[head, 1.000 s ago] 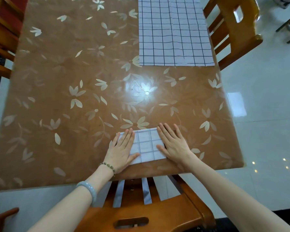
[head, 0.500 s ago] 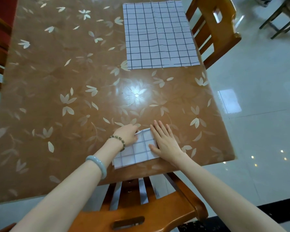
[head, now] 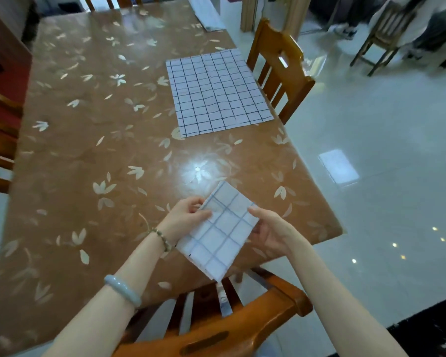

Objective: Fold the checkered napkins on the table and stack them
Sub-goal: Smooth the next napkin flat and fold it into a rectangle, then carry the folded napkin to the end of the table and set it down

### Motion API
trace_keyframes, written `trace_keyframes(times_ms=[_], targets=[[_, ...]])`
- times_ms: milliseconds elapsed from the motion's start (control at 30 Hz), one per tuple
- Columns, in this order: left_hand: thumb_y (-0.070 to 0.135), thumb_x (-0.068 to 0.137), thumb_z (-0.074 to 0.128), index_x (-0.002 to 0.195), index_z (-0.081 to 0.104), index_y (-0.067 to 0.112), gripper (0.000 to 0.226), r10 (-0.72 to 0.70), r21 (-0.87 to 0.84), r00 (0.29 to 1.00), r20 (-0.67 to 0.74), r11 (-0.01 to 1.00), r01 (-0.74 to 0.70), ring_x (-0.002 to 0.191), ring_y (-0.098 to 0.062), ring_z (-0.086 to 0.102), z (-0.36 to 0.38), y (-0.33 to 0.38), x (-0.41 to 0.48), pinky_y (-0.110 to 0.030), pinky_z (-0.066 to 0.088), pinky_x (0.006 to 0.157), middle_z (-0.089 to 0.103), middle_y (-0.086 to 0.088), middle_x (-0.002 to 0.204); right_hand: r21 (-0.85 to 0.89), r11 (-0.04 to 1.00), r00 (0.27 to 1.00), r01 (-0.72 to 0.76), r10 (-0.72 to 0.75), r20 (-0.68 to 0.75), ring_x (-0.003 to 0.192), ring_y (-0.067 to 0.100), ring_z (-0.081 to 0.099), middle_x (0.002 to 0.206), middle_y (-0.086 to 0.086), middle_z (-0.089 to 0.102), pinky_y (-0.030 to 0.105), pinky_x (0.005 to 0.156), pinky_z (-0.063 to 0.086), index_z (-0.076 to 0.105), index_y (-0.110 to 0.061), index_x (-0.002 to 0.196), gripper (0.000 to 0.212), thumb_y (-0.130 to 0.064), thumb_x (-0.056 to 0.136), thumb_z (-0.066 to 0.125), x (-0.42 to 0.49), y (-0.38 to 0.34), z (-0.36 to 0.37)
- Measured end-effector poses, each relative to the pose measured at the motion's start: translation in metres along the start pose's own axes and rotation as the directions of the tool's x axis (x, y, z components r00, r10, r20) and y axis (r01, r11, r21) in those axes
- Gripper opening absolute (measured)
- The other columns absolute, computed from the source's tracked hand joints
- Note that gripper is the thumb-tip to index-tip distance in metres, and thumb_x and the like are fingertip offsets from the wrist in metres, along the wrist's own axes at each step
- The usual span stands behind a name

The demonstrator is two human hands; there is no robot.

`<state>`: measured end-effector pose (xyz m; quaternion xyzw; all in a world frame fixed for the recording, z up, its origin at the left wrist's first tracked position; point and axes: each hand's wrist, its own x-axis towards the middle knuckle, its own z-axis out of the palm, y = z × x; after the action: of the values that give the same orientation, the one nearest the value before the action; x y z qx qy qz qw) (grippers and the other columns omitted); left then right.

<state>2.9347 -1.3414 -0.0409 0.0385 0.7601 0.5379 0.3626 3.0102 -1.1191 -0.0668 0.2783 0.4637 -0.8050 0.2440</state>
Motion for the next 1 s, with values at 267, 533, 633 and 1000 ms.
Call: trace_keyframes(times_ms=[267, 533, 633, 1000], targets=[[0.006, 0.090, 0.062, 0.098, 0.061, 0.008, 0.008, 0.048, -0.324, 0.999, 0.026, 0.945, -0.037, 0.071, -0.023, 0.070, 0.036, 0.032, -0.037, -0.034, 0.057, 0.060, 0.072, -0.013, 0.089, 0.005, 0.986, 0.971, 0.165, -0.162, -0.177, 0.089, 0.029, 0.071, 0.098, 0.016, 0.073, 0.030, 0.064, 0.058, 0.065, 0.002, 0.105, 0.023, -0.003, 0.082, 0.067, -0.093, 0.010, 0.030], [0.014, 0.069, 0.076, 0.119, 0.054, 0.021, 0.056, 0.178, -0.049, 0.903, 0.391, 0.984, -0.173, 0.099, -0.025, 0.068, 0.094, 0.057, -0.069, -0.042, 0.057, 0.079, 0.067, -0.004, 0.113, 0.050, 0.929, 0.834, 0.367, -0.304, -0.461, 0.081, 0.028, 0.071, 0.099, 0.020, 0.071, 0.034, 0.063, 0.059, 0.063, 0.007, 0.106, 0.025, 0.004, 0.081, 0.066, -0.173, 0.036, 0.006], [0.006, 0.076, 0.073, 0.121, 0.051, 0.022, 0.052, 0.194, 0.025, 0.855, 0.481, 0.972, -0.235, 0.100, -0.020, 0.067, 0.120, 0.069, -0.079, -0.036, 0.058, 0.079, 0.065, -0.003, 0.115, 0.087, 0.911, 0.823, 0.404, -0.320, -0.470, 0.083, 0.028, 0.070, 0.103, 0.017, 0.070, 0.034, 0.066, 0.059, 0.063, 0.001, 0.111, 0.029, 0.001, 0.082, 0.065, -0.203, 0.045, -0.010], [0.004, 0.075, 0.074, 0.125, 0.055, 0.017, 0.055, 0.028, 0.159, 0.621, 0.783, 0.957, -0.244, 0.103, -0.029, 0.067, 0.209, 0.103, -0.064, -0.042, 0.055, 0.087, 0.066, -0.012, 0.117, 0.166, 0.837, 0.696, 0.521, -0.304, -0.650, 0.080, 0.027, 0.064, 0.090, 0.017, 0.064, 0.035, 0.067, 0.059, 0.064, -0.001, 0.090, 0.011, 0.000, 0.080, 0.067, -0.261, 0.051, -0.103]])
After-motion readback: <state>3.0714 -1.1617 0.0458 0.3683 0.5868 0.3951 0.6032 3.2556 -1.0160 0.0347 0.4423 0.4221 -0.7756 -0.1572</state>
